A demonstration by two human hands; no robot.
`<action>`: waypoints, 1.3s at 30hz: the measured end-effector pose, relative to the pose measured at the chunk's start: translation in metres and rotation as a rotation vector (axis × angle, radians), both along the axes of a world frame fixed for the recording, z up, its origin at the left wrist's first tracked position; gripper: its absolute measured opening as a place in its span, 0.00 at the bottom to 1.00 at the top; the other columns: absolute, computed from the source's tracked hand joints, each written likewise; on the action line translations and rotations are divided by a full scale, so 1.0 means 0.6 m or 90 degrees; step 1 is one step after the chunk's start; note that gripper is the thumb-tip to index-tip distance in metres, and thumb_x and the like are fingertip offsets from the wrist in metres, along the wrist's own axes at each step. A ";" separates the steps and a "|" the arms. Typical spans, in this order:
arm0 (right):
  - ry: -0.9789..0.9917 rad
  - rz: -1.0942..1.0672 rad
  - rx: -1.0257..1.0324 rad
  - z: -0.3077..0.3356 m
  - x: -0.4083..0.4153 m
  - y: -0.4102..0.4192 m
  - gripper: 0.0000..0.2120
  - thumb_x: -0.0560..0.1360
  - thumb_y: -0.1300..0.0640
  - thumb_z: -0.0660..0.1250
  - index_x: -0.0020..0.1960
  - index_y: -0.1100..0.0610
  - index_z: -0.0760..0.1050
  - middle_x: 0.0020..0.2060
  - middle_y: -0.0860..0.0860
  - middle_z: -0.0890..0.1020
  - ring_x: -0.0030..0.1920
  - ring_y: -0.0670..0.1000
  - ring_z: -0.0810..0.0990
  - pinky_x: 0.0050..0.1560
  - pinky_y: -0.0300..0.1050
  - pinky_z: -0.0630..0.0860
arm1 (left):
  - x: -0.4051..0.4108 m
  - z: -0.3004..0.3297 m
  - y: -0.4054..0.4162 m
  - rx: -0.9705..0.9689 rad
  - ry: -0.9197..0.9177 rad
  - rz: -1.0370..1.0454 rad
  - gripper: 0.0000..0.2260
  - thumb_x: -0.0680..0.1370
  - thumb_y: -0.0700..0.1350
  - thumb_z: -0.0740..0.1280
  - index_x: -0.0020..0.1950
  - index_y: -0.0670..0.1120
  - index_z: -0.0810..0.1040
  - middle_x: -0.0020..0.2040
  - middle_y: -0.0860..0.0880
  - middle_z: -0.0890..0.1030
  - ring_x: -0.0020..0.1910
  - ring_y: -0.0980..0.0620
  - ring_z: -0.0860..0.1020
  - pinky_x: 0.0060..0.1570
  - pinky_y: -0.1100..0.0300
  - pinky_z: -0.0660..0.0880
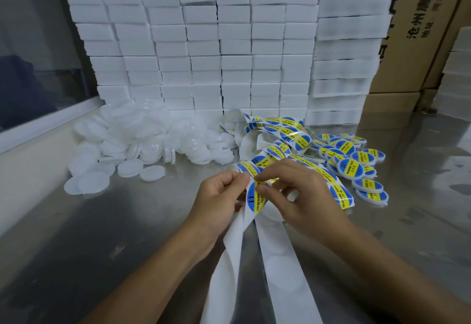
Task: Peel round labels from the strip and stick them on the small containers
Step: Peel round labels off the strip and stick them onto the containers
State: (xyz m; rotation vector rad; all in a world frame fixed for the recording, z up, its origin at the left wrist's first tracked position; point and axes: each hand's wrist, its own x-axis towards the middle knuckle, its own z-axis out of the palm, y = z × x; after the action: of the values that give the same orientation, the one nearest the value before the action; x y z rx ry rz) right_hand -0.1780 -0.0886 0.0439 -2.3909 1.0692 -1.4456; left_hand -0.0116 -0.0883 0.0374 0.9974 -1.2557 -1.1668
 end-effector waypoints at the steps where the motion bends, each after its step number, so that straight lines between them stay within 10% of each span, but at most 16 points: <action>1: 0.011 0.002 -0.012 0.001 -0.001 0.000 0.02 0.75 0.60 0.72 0.47 0.56 0.82 0.45 0.47 0.81 0.38 0.47 0.82 0.38 0.43 0.79 | 0.000 0.000 0.000 0.002 -0.003 -0.001 0.11 0.80 0.44 0.65 0.41 0.41 0.83 0.40 0.43 0.85 0.39 0.49 0.82 0.46 0.53 0.76; 8: 0.065 -0.032 -0.114 0.012 -0.006 0.005 0.01 0.75 0.62 0.70 0.46 0.59 0.81 0.46 0.51 0.81 0.43 0.50 0.82 0.38 0.51 0.79 | 0.005 0.001 -0.002 0.054 0.045 0.027 0.10 0.80 0.44 0.64 0.44 0.44 0.84 0.43 0.41 0.85 0.38 0.47 0.82 0.37 0.58 0.79; 12: 0.018 -0.031 -0.111 0.014 -0.005 0.003 0.02 0.74 0.65 0.72 0.45 0.60 0.82 0.48 0.52 0.81 0.42 0.47 0.81 0.40 0.38 0.77 | 0.012 0.002 -0.005 0.089 0.068 0.059 0.11 0.81 0.43 0.63 0.43 0.45 0.83 0.39 0.45 0.85 0.32 0.49 0.82 0.32 0.60 0.78; 20: -0.216 -0.026 0.083 0.016 -0.008 0.001 0.05 0.73 0.65 0.72 0.43 0.56 0.80 0.42 0.48 0.82 0.38 0.47 0.81 0.35 0.44 0.78 | 0.020 -0.005 -0.014 0.118 0.110 0.093 0.10 0.80 0.44 0.64 0.44 0.40 0.81 0.35 0.44 0.80 0.27 0.48 0.79 0.24 0.60 0.75; 30: -0.585 0.047 0.428 0.035 -0.020 -0.008 0.07 0.76 0.59 0.69 0.43 0.51 0.84 0.41 0.49 0.84 0.36 0.48 0.82 0.30 0.38 0.75 | 0.095 -0.039 -0.056 -0.098 -0.390 0.424 0.16 0.75 0.52 0.67 0.32 0.44 0.75 0.27 0.50 0.77 0.31 0.52 0.76 0.34 0.59 0.73; 33: -0.627 0.078 0.477 0.038 -0.024 -0.010 0.05 0.74 0.57 0.69 0.49 0.53 0.83 0.43 0.49 0.84 0.37 0.50 0.82 0.29 0.38 0.74 | 0.129 -0.042 -0.069 -0.050 -0.568 0.430 0.03 0.75 0.49 0.67 0.45 0.50 0.78 0.48 0.49 0.79 0.47 0.45 0.78 0.48 0.51 0.76; 39: -0.622 0.085 0.508 0.036 -0.028 -0.011 0.06 0.74 0.55 0.69 0.50 0.54 0.82 0.41 0.48 0.83 0.37 0.50 0.81 0.31 0.40 0.73 | 0.169 -0.042 -0.101 0.085 -0.846 0.437 0.26 0.77 0.55 0.61 0.73 0.50 0.63 0.76 0.48 0.59 0.71 0.43 0.63 0.64 0.45 0.63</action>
State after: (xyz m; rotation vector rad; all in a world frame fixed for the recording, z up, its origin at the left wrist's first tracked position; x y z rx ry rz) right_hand -0.1951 -0.0953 0.0655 -0.9853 0.9062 -1.4550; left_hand 0.0900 -0.1491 0.0122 2.2366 -1.5502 0.0904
